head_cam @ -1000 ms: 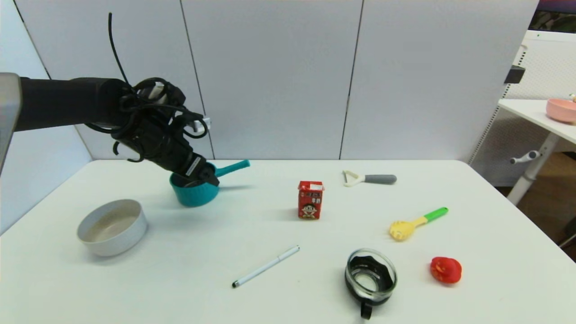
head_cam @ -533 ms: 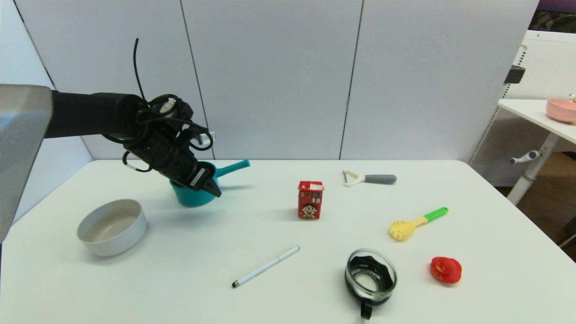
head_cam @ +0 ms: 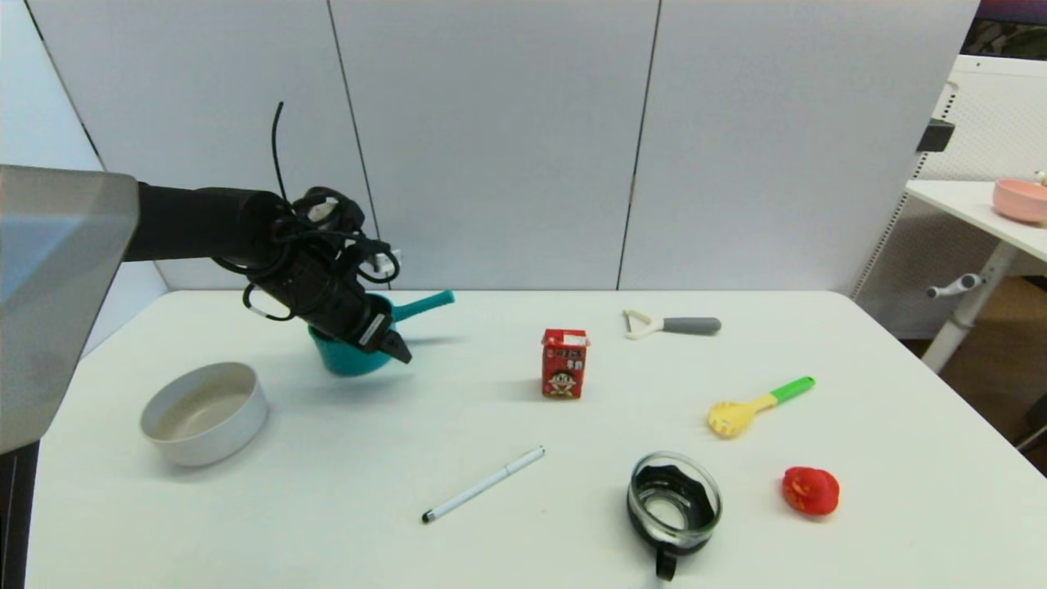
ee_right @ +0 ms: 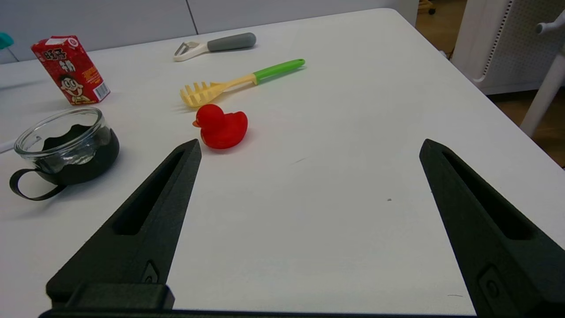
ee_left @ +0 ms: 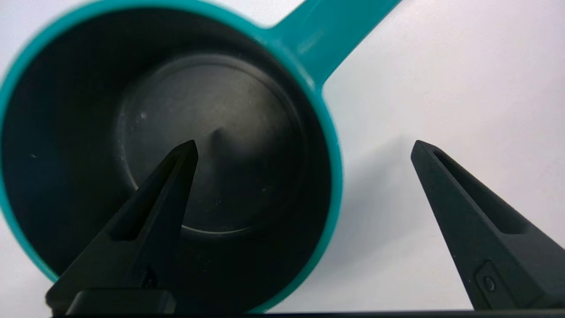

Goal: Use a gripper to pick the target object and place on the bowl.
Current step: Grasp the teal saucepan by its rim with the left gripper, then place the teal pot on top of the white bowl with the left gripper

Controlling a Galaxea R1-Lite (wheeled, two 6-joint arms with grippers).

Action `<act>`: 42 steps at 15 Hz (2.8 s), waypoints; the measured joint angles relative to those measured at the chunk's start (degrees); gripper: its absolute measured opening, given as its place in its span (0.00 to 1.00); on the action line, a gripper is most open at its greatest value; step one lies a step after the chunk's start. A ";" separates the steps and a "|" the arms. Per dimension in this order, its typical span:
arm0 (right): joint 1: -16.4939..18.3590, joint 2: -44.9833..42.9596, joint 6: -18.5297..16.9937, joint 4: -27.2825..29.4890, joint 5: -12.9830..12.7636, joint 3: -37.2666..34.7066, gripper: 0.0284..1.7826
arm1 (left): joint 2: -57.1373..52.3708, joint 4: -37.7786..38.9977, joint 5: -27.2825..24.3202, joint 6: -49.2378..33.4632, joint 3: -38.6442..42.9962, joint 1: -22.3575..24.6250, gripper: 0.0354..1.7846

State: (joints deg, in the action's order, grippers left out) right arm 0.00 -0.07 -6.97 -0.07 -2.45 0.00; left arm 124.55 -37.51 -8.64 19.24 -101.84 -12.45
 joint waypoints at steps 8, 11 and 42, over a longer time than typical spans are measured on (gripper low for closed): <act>0.00 0.00 -0.02 -0.02 0.02 0.00 0.96 | 0.87 4.50 -0.01 -0.04 1.34 0.05 0.96; 0.00 0.00 -0.02 0.02 0.02 0.00 0.96 | 0.98 4.46 -0.12 -0.13 1.60 0.05 0.75; 0.00 0.00 -0.02 0.00 0.00 0.00 0.96 | -42.86 11.52 7.59 -4.33 35.45 8.46 0.06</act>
State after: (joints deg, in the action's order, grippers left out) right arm 0.00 -0.07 -7.00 -0.07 -2.45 0.00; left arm 81.69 -25.99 -1.05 14.91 -66.39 -3.99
